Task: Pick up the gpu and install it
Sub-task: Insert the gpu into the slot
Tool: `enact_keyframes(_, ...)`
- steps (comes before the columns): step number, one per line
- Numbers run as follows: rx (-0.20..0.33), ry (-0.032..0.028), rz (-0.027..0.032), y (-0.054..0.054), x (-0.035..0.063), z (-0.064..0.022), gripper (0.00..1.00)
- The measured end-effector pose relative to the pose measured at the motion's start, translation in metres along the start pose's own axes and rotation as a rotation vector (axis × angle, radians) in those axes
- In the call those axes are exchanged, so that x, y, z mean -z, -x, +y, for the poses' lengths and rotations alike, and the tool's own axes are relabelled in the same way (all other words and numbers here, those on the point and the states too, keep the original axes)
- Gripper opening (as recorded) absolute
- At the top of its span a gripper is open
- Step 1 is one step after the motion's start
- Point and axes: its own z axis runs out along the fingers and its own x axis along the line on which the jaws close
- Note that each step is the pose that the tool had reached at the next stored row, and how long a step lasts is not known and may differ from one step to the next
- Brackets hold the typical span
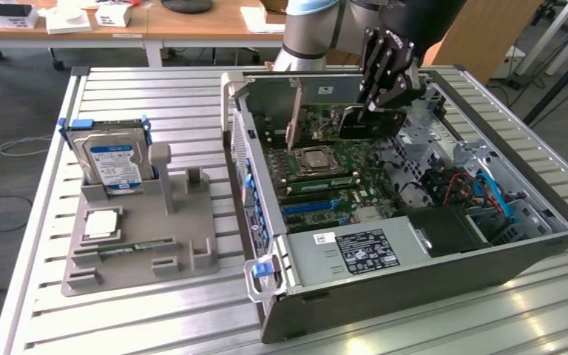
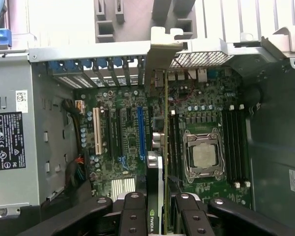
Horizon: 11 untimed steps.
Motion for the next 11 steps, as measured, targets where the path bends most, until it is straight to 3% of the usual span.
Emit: enact_keyframes(11,0.000,0.0000,0.0000,-0.001,-0.0144,-0.0013,0.27)
